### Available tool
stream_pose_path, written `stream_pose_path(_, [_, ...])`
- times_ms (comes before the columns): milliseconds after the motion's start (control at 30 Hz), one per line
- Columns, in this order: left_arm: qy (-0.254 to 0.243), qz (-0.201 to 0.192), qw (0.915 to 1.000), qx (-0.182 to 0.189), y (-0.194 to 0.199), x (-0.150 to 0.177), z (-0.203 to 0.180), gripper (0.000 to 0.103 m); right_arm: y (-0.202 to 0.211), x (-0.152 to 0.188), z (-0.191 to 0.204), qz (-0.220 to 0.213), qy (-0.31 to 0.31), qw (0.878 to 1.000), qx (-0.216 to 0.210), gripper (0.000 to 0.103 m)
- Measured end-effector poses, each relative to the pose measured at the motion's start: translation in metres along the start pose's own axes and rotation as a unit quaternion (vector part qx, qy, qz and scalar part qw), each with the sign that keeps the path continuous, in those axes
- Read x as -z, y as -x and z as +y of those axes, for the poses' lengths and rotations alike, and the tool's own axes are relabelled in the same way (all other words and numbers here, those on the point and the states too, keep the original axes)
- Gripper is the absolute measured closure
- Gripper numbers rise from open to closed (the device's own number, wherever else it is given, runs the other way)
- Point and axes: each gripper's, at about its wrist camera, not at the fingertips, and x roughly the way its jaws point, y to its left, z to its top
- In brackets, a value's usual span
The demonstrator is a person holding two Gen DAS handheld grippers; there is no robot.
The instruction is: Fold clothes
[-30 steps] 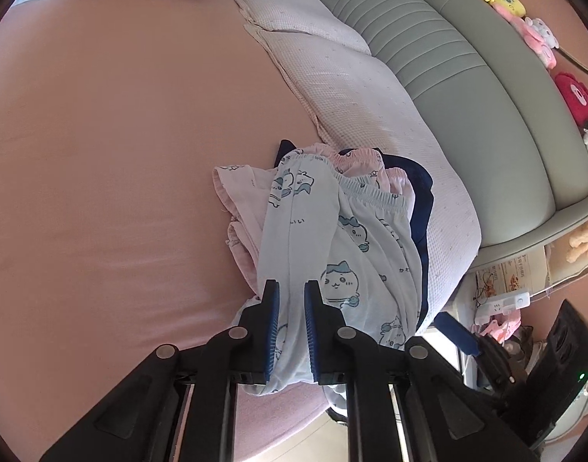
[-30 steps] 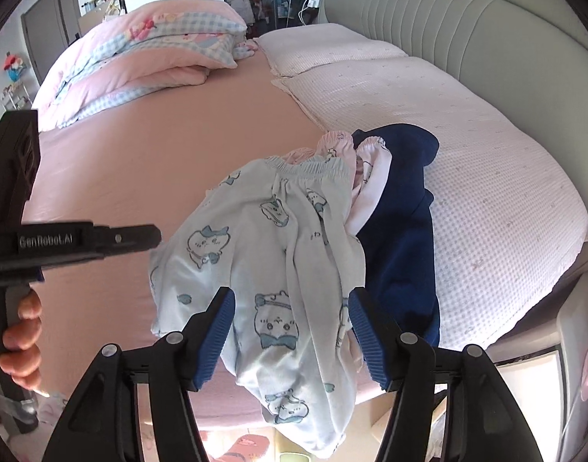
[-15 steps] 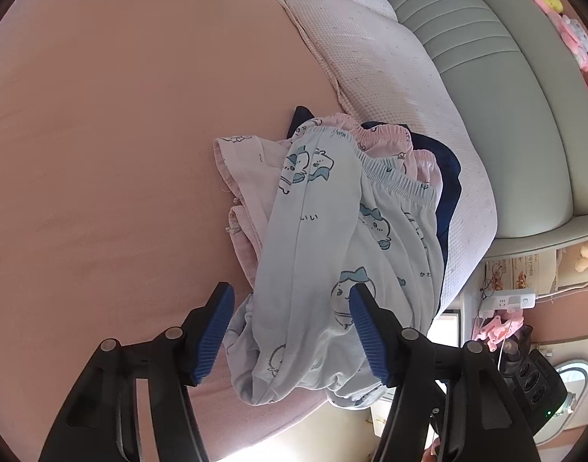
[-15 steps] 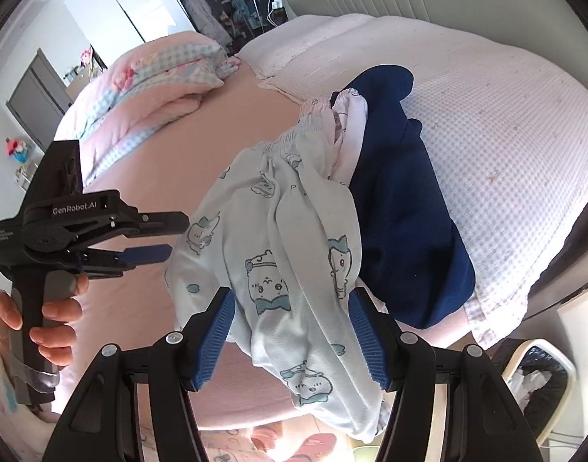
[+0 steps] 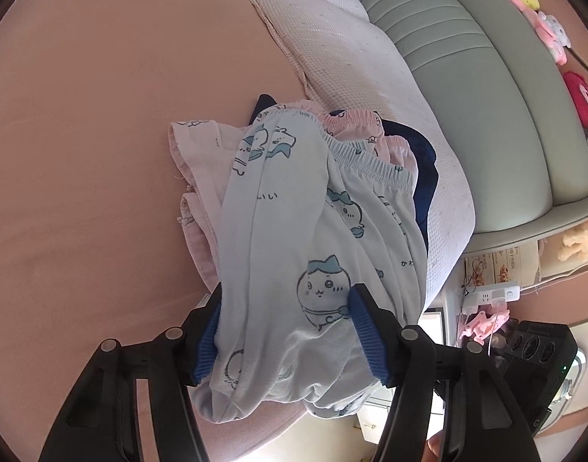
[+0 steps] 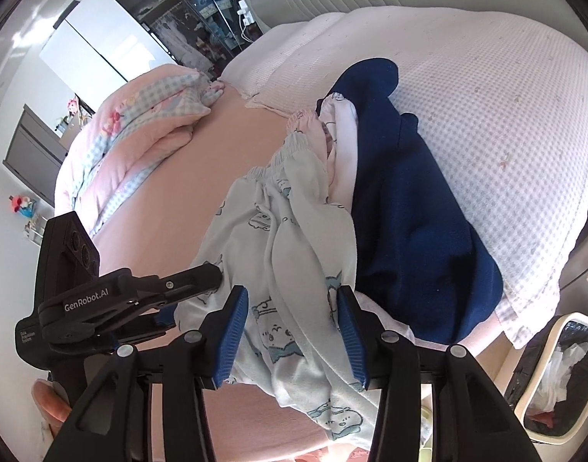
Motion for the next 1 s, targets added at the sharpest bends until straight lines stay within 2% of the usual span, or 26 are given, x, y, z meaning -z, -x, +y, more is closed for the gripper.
stream_pose_path(100, [-0.012,-0.001,0.9999,-0.012,0.001,0.002,-0.001,0.044,-0.003,0.001,-0.003,0.008,-0.026,0.999,-0.030,0.062])
stream_pose_path(233, [0.021,-0.008,0.9997,0.010,0.001,0.000,0.015,0.044,0.004,0.006,0.006,0.003,-0.020,0.995,-0.093,0.062])
stream_pose_path(300, [0.040,-0.007,0.9989,0.023,-0.001,-0.002,0.023,0.044,0.000,0.006,0.008,0.010,-0.012,0.995,-0.103,0.062])
stream_pose_path(400, [0.046,-0.006,0.9985,0.030,-0.002,-0.002,0.027,0.044,-0.009,0.005,0.005,0.021,-0.026,0.996,-0.086,0.062])
stream_pose_path(467, [0.047,-0.004,0.9986,0.026,-0.006,-0.003,0.025,0.044,-0.015,0.004,-0.002,0.022,-0.051,0.994,-0.091,0.062])
stream_pose_path(600, [0.050,0.002,0.9984,0.027,-0.016,-0.003,0.020,0.044,-0.036,0.001,-0.011,0.037,-0.076,0.995,-0.057,0.062])
stream_pose_path(667, [0.038,-0.003,0.9991,0.018,-0.016,-0.003,0.016,0.051,-0.047,0.001,-0.016,0.044,-0.106,0.991,-0.072,0.066])
stream_pose_path(733, [0.024,-0.011,0.9996,0.012,-0.016,-0.001,0.012,0.066,-0.054,0.003,-0.022,0.044,-0.138,0.986,-0.086,0.072])
stream_pose_path(900, [0.003,-0.022,0.9997,0.012,-0.008,0.004,0.003,0.072,-0.044,0.009,-0.013,0.025,-0.141,0.987,-0.074,0.078])
stream_pose_path(1000, [-0.022,-0.029,0.9993,0.005,-0.001,0.006,-0.010,0.077,-0.031,0.012,0.005,0.009,-0.112,0.993,-0.044,0.078])
